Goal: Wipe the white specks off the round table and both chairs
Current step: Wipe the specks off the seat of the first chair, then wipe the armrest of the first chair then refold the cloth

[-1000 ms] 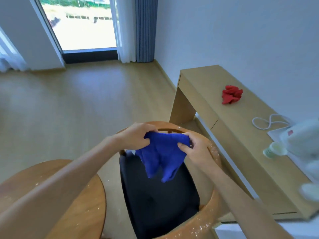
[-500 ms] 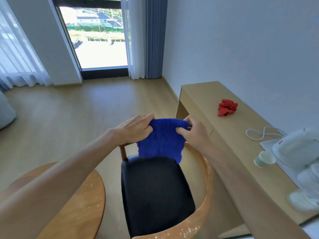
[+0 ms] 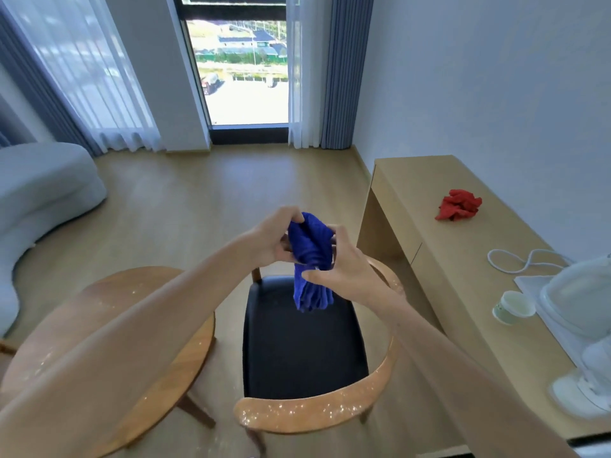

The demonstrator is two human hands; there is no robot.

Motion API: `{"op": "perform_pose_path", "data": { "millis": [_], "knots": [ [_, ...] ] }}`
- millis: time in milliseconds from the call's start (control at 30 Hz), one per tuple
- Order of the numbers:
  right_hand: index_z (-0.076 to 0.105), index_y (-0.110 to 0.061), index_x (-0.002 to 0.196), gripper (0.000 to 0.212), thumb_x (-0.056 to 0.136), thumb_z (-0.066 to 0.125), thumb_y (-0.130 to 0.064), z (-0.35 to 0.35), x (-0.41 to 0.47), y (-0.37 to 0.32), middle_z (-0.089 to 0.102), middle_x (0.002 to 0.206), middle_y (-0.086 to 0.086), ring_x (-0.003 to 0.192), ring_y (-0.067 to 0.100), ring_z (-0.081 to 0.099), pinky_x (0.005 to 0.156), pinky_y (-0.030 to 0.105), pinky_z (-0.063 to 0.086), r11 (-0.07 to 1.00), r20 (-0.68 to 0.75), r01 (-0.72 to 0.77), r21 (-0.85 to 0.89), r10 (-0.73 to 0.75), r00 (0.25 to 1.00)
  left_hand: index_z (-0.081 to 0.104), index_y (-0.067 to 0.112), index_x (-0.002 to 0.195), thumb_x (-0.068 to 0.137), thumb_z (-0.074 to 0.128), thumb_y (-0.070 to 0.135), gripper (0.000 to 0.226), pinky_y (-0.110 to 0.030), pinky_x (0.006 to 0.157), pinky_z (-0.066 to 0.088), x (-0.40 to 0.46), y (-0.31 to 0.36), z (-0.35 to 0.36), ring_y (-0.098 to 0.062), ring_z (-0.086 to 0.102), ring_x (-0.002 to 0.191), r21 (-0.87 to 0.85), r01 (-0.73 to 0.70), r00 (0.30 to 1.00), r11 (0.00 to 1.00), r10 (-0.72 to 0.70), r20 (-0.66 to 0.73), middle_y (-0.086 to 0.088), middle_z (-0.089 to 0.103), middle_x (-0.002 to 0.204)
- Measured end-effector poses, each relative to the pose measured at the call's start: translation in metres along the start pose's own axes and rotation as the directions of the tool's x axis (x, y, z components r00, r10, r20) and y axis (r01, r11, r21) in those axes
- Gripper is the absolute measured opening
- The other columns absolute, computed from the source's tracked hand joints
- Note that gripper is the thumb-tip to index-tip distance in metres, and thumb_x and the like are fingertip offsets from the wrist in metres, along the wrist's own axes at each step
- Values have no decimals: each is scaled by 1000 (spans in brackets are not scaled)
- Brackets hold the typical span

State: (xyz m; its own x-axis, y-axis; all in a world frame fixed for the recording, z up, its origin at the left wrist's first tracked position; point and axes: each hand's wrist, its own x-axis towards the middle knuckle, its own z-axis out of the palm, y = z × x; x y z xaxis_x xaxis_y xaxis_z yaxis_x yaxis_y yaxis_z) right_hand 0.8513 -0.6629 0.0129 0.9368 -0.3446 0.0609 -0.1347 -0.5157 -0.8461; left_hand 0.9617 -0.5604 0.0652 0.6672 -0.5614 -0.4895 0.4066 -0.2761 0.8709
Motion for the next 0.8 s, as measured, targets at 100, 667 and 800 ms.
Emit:
{"op": "perform_pose_path", "data": {
  "millis": [100, 667, 800],
  "knots": [
    [46, -16, 120, 43, 85, 71, -15, -2, -3, 13, 63, 105, 5, 94, 19, 65, 86, 46, 55, 991, -53, -25, 130, 32, 998, 53, -1, 108, 83, 39, -2, 29, -41, 73, 60, -8, -10, -16, -36, 69, 83, 92, -16, 996, 996, 8, 84, -23, 66, 96],
    [25, -39, 145, 79, 87, 71, -11, 124, -66, 84, 41, 124, -40, 117, -3, 52, 94, 21, 49, 941, 70, -227, 251, 216, 974, 53, 17, 115, 87, 67, 14, 32, -41, 81, 59, 29, -177, -75, -23, 66, 102, 225, -90, 977, 970, 42, 211, -8, 65, 112],
    [30, -39, 143, 69, 91, 64, -9, 183, -88, 112, 53, 118, -26, 110, 1, 56, 88, 18, 51, 898, 86, -377, 226, 367, 926, 55, 12, 115, 87, 56, 4, 29, -42, 84, 57, 43, -243, -105, -26, 64, 103, 216, 152, 965, 964, -193, 179, -13, 64, 113]
  ]
}}
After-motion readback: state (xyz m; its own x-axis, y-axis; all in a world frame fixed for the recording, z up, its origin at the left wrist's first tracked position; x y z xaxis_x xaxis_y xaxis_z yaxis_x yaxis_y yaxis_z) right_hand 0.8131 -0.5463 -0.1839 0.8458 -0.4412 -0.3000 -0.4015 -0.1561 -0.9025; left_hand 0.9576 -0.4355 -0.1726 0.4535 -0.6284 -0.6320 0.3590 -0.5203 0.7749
